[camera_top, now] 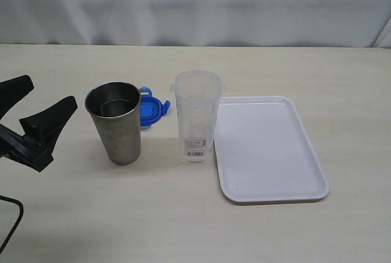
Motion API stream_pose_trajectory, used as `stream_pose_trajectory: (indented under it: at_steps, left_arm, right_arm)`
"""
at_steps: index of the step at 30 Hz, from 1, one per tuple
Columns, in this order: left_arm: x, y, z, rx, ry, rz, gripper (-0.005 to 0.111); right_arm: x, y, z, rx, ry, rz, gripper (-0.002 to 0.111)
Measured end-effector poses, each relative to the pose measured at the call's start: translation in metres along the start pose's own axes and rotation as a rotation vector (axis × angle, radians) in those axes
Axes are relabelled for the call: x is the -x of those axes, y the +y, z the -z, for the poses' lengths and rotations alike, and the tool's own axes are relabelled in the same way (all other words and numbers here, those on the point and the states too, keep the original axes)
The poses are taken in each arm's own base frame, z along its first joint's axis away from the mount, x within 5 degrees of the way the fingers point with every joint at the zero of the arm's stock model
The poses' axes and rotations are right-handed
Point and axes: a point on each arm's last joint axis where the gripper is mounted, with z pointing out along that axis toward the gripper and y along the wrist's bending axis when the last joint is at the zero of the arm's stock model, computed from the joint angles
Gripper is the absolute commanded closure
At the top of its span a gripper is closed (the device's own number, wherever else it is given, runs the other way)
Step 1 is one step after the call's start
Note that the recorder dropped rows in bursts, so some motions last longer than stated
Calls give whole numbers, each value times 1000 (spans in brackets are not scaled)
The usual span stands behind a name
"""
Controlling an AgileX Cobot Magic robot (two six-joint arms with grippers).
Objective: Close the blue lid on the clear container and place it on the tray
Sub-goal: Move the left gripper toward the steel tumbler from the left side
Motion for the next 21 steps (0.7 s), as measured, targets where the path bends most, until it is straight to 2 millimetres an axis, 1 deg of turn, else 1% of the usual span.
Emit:
stream_pose_trajectory:
  at_steps: [2,4,5,11,16,21]
  left_arm:
    - [0,-2,0,-25,5,-12,21]
    - [-1,-4,0,-39,8,-26,7]
    - [-1,-4,0,-47,7,-35,3]
    - [0,-2,-4,-48,25,-53,2]
    - [-1,-3,-5,-60,43,12,2]
    - [-5,-2,-5,-48,76,23,2]
  right_arm:
    - [0,0,0,0,0,0,104]
    - [0,0,0,0,0,0,104]
    - [0,0,0,0,0,0,104]
    - [0,0,0,0,0,0,104]
    - [0,0,0,0,0,0,104]
    - [0,0,0,0,0,0,104]
